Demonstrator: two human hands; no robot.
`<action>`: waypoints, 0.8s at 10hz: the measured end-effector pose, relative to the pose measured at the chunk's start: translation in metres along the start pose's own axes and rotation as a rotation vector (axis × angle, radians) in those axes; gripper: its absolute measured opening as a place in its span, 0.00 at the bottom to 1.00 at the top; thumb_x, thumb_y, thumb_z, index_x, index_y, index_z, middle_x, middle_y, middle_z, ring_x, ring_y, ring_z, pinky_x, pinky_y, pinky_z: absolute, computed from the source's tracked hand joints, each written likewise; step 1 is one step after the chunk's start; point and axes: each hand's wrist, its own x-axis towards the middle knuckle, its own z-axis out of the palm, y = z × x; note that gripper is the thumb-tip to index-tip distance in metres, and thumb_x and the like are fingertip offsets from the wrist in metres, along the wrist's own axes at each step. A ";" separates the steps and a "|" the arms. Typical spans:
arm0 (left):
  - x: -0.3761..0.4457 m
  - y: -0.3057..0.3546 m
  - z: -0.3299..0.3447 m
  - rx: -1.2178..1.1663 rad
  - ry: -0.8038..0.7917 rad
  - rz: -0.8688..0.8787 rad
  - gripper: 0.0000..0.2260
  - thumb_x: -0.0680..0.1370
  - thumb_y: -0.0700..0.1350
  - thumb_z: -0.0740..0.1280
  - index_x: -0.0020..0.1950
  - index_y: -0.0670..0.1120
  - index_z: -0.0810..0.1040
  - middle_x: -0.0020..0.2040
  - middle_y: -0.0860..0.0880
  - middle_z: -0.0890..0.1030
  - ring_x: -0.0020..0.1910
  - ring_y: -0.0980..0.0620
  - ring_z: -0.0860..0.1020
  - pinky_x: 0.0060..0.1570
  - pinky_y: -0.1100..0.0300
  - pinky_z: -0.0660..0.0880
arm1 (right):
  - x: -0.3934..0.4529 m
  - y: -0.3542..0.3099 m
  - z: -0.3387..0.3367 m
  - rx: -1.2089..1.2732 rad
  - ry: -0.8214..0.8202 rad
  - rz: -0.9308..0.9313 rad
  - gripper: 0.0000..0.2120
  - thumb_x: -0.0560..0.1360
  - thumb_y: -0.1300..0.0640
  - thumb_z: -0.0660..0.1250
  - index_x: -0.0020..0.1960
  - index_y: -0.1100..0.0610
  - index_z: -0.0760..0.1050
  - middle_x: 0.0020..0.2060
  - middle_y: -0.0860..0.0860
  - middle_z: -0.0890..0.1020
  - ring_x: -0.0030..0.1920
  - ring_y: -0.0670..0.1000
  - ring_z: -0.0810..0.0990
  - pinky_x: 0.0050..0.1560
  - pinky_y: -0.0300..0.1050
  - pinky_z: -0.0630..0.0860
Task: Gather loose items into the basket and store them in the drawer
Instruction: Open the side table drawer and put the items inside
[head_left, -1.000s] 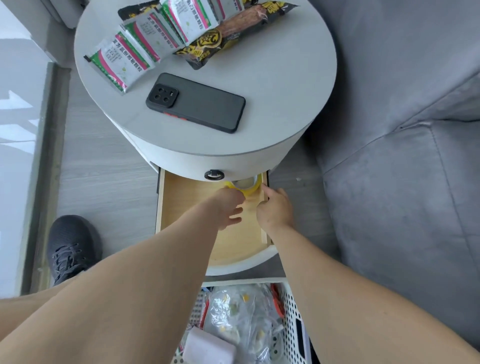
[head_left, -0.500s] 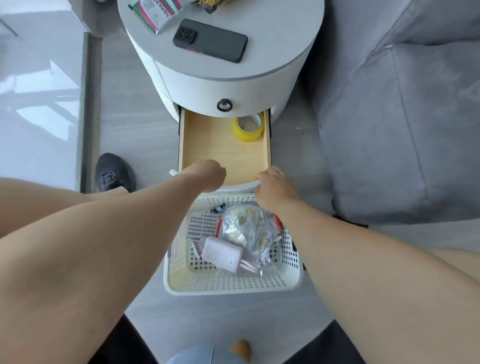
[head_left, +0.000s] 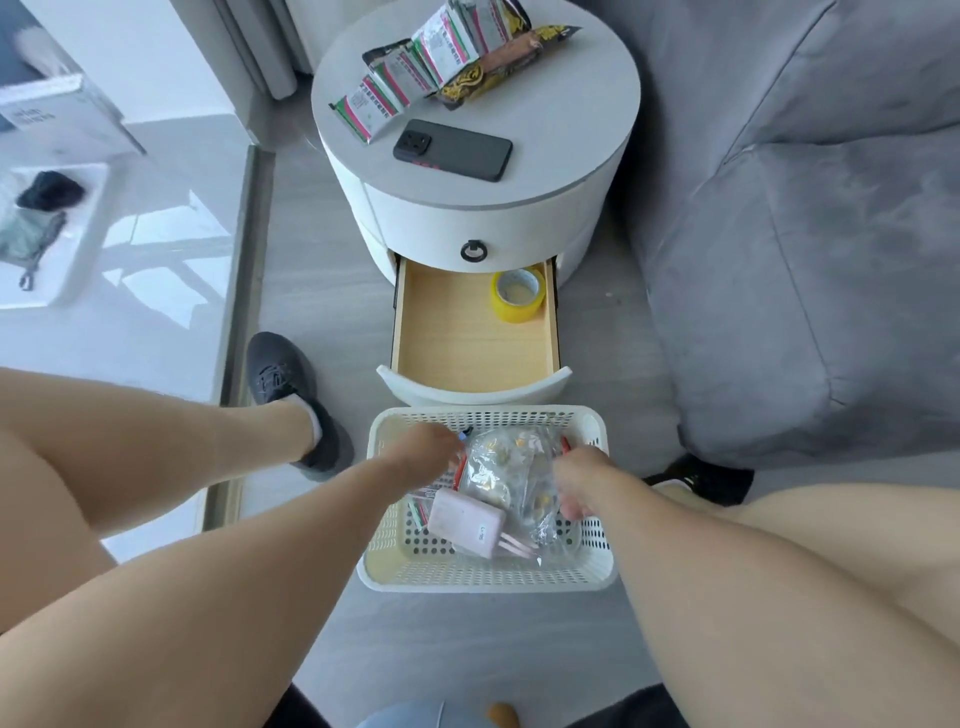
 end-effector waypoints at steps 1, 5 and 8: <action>-0.011 -0.010 0.027 -0.034 -0.091 -0.042 0.12 0.84 0.41 0.63 0.61 0.40 0.84 0.60 0.41 0.84 0.43 0.53 0.79 0.49 0.59 0.77 | 0.003 0.005 0.025 -0.058 -0.112 0.055 0.21 0.80 0.61 0.61 0.73 0.59 0.69 0.49 0.59 0.79 0.38 0.58 0.84 0.37 0.49 0.84; -0.001 0.008 0.004 -0.353 0.019 -0.043 0.12 0.78 0.38 0.67 0.55 0.53 0.83 0.57 0.52 0.85 0.55 0.51 0.83 0.61 0.51 0.80 | 0.002 -0.012 0.036 -0.603 -0.117 -0.208 0.02 0.77 0.61 0.67 0.46 0.58 0.75 0.40 0.53 0.80 0.37 0.52 0.81 0.34 0.43 0.75; -0.026 0.037 -0.015 0.179 0.024 0.265 0.36 0.76 0.45 0.72 0.79 0.67 0.63 0.79 0.49 0.65 0.75 0.46 0.65 0.71 0.52 0.66 | -0.073 -0.081 -0.023 -1.186 -0.165 -0.429 0.05 0.79 0.66 0.64 0.48 0.59 0.77 0.41 0.51 0.77 0.46 0.57 0.80 0.49 0.50 0.79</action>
